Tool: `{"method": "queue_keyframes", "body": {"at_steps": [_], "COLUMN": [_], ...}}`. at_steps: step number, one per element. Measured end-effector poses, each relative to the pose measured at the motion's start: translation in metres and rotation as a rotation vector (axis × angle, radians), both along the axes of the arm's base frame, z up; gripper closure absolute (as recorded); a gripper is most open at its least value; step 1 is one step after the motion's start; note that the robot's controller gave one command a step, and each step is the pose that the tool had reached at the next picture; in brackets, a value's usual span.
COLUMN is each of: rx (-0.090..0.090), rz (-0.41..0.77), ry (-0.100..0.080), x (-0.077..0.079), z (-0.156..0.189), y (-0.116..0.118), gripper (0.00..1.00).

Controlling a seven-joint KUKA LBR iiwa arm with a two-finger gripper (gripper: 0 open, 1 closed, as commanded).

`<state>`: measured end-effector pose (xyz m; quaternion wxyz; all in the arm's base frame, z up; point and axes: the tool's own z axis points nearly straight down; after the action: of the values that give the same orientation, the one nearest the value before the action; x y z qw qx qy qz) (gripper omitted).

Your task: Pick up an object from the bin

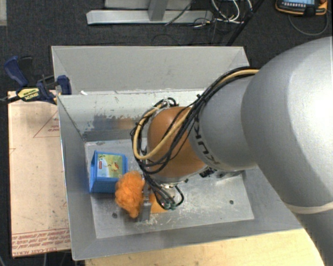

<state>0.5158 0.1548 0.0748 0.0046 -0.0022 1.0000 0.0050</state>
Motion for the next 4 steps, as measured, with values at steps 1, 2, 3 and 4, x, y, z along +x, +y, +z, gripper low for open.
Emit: {"method": "queue_keyframes", "body": {"at_steps": [1, 2, 3, 4], "rx": [-0.003, 0.000, 0.001, 0.001], "rz": [-0.001, -0.001, -0.001, -0.002], "ry": [0.008, -0.001, -0.003, -0.003], "x": [-0.003, 0.000, 0.001, 0.001], "z": [0.019, 0.037, 0.047, 0.054], "y": [-0.001, 0.000, 0.000, 0.000], "gripper": [1.00, 1.00, 1.00, 1.00]}}
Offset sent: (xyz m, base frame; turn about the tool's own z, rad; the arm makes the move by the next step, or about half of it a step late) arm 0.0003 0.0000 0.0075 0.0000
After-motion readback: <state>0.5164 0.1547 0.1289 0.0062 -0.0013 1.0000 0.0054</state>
